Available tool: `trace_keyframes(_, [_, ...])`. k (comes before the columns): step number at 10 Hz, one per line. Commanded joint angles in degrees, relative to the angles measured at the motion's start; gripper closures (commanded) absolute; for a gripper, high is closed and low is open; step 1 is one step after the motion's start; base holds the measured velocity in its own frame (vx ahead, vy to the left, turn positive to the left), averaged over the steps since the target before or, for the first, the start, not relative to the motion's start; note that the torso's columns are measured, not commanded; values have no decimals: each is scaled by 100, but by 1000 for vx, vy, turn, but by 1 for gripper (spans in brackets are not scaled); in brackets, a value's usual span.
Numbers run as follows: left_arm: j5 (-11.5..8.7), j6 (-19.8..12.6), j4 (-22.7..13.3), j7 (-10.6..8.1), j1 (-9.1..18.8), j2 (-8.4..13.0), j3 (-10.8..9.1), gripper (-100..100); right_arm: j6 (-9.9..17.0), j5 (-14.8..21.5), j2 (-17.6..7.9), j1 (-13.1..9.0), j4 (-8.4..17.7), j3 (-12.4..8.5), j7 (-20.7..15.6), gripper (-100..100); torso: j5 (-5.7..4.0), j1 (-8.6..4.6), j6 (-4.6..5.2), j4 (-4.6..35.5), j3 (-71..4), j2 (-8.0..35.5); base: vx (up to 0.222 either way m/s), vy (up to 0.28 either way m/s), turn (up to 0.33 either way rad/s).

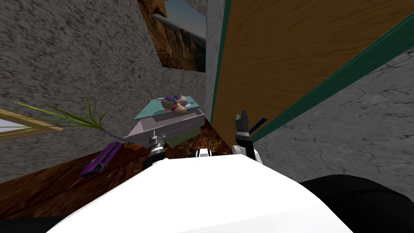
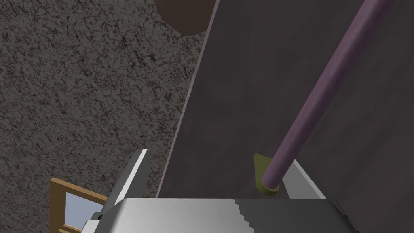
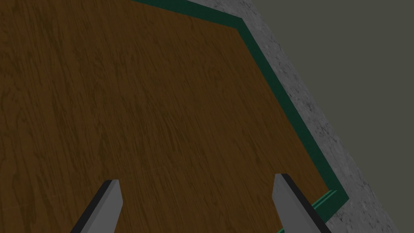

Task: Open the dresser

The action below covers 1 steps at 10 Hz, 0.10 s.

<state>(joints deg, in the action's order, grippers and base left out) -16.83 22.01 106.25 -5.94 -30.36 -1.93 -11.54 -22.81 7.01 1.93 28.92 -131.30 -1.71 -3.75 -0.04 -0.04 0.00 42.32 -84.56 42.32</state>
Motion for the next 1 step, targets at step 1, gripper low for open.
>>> trace_keyframes(1, [0, -2, -2, 0, -1, 0, 0, 0, 0, 0, 0, 0, 0, 0, 0, 0, 1, 1, 0, -1, 0, -1, 0, 0, 0])
